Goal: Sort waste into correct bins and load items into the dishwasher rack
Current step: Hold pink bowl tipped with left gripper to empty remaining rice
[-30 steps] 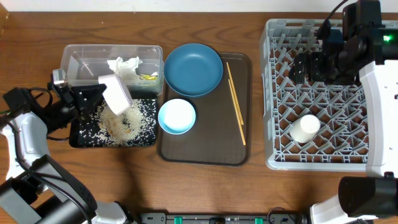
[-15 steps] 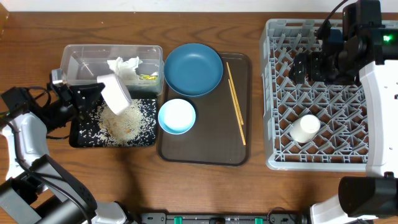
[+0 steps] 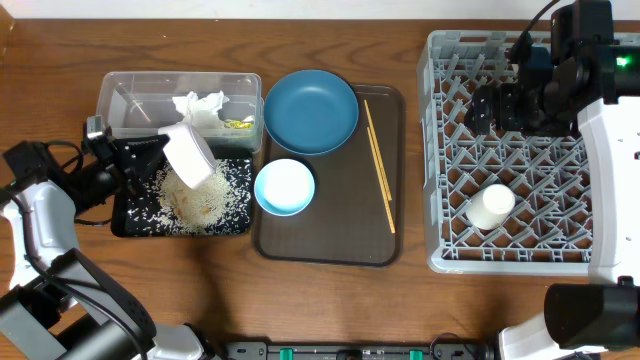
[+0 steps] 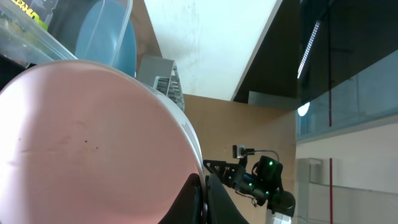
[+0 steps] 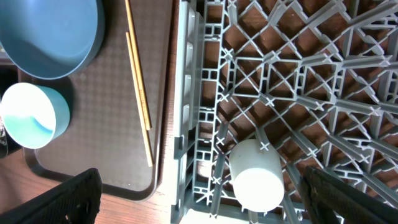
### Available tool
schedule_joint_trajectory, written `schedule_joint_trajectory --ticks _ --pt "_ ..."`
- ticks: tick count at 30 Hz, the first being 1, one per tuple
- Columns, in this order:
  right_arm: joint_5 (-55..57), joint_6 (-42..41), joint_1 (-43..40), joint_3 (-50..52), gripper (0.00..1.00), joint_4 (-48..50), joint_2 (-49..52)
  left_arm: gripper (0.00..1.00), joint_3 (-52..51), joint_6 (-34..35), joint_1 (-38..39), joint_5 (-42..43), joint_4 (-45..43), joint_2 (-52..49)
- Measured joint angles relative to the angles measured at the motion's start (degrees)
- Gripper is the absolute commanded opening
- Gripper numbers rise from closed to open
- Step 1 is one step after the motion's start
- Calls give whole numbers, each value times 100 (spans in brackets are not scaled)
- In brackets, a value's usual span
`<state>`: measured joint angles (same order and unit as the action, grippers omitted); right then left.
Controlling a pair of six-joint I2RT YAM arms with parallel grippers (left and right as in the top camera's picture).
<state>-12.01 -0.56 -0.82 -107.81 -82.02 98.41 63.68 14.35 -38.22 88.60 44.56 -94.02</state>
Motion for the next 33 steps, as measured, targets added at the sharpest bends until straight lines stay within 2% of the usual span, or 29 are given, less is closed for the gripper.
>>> schedule_joint_trajectory --ticks 15,20,25,33 --pt "0 0 0 0 99 -17 0 6 0 11 0 -4 -61 0" --pt "0 0 0 0 99 -26 0 6 -2 -179 2 -461 118 0" --pt "0 0 0 0 99 -66 0 6 -2 -374 46 -302 151 0" --pt "0 0 0 0 99 -103 0 6 -2 -457 74 -804 219 0"
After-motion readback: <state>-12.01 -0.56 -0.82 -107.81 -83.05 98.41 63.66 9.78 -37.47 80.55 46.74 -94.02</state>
